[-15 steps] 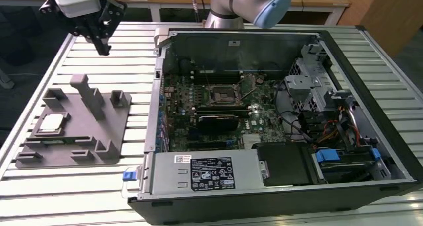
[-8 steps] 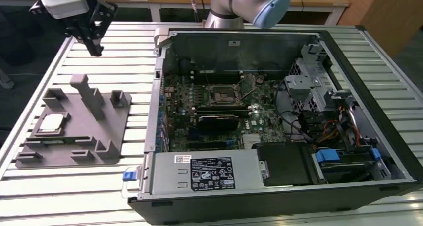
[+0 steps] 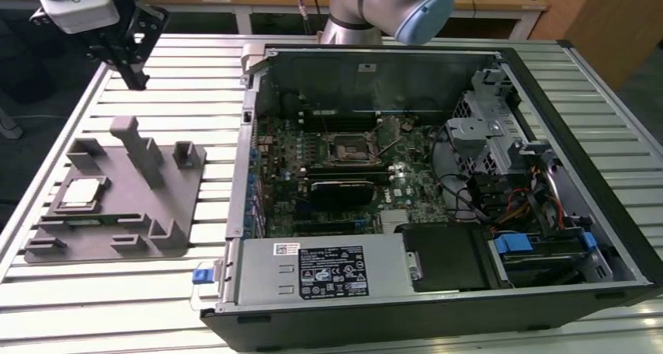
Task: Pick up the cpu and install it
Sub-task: 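Reach for the cpu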
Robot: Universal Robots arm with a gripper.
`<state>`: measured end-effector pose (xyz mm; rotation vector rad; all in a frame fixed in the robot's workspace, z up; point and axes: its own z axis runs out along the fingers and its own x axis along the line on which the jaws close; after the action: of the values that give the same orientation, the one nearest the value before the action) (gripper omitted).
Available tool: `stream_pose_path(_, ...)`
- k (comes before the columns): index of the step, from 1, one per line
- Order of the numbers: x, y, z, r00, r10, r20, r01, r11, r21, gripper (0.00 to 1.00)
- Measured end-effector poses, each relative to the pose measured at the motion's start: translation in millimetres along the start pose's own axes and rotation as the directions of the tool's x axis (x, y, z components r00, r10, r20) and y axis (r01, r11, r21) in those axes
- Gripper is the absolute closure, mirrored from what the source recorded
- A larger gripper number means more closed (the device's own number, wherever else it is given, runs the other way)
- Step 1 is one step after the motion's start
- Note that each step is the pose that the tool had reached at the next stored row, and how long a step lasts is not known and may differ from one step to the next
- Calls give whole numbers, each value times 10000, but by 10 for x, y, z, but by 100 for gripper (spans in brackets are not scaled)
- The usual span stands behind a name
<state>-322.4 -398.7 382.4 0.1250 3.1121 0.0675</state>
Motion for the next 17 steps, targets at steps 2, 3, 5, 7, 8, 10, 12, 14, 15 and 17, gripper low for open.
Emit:
stream_pose_path(2, 30, -3, 9, 10000, -1, 0, 1, 10000, 0, 89)
stream_pose_path(3, 46, -4, 13, 10000, 0, 0, 0, 10000, 0, 89)
stream_pose_path(5, 79, -7, 20, 10000, 0, 1, 0, 10000, -1, 89)
stream_pose_path(7, 109, -10, 28, 10000, -1, 1, 1, 10000, -1, 89)
stream_pose_path(8, 125, -11, 31, 10000, 0, 0, 0, 10000, -1, 89)
stream_pose_path(10, 153, -14, 38, 10000, 0, 0, 0, 10000, -4, 89)
stream_pose_path(12, 180, -17, 45, 10000, 0, 0, 0, 10000, -8, 89)
stream_pose_path(14, 205, -22, 53, 10000, 0, 0, 0, 10000, -12, 89)
stream_pose_path(15, 218, -25, 58, 10000, 1, -1, -1, 10000, -15, 89)
stream_pose_path(17, 240, -32, 68, 10000, 0, 0, 0, 10000, -17, 89)
